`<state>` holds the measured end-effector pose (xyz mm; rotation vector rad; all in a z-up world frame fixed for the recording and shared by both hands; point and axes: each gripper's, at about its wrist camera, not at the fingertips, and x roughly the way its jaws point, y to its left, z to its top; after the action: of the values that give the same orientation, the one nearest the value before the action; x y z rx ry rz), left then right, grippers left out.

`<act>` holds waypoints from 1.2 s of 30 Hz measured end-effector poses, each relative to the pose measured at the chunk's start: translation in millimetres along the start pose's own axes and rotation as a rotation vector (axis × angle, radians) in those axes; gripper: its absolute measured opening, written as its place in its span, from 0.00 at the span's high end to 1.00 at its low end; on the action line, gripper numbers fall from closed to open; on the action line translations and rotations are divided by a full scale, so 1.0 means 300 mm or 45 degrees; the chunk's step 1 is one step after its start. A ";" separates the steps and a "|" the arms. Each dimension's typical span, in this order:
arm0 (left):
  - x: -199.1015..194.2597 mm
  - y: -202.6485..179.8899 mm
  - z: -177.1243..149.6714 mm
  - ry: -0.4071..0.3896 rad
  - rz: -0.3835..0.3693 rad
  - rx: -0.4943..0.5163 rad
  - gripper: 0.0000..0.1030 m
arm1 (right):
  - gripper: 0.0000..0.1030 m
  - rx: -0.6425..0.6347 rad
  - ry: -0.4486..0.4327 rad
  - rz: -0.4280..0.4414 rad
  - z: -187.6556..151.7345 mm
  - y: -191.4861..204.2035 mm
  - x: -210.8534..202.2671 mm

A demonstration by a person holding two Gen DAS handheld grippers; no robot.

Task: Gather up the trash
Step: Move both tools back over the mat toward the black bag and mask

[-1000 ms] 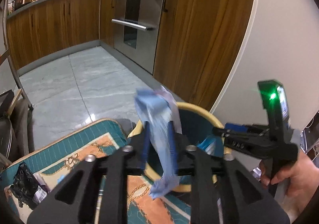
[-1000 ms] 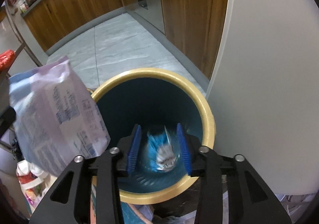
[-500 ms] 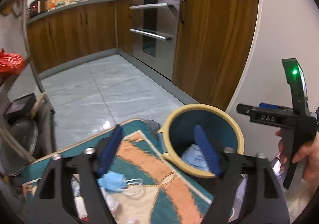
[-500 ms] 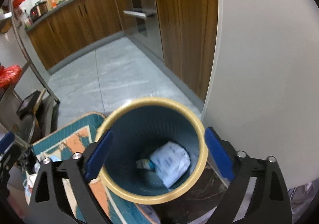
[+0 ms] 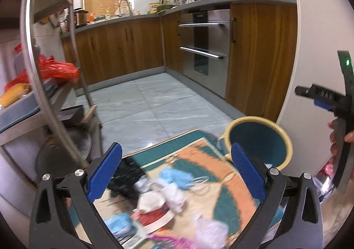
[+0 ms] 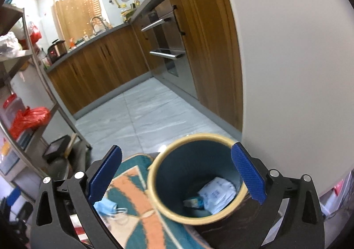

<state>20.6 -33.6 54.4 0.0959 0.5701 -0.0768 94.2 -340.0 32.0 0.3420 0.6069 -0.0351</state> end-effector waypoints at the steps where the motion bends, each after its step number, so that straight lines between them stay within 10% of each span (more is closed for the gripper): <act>1: -0.010 0.018 -0.014 0.005 0.017 0.003 0.06 | 0.05 -0.007 0.004 0.007 -0.005 0.012 -0.002; 18: -0.070 0.355 -0.210 0.137 0.260 -0.166 0.06 | 0.05 -0.075 0.296 0.152 -0.194 0.304 0.081; 36: 0.098 0.505 -0.261 0.230 0.291 -0.259 0.06 | 0.05 -0.462 0.418 0.189 -0.363 0.596 0.273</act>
<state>18.3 124.2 -16.7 -0.0306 0.7406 0.2137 125.0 -130.5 -43.4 0.0373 0.8948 0.2759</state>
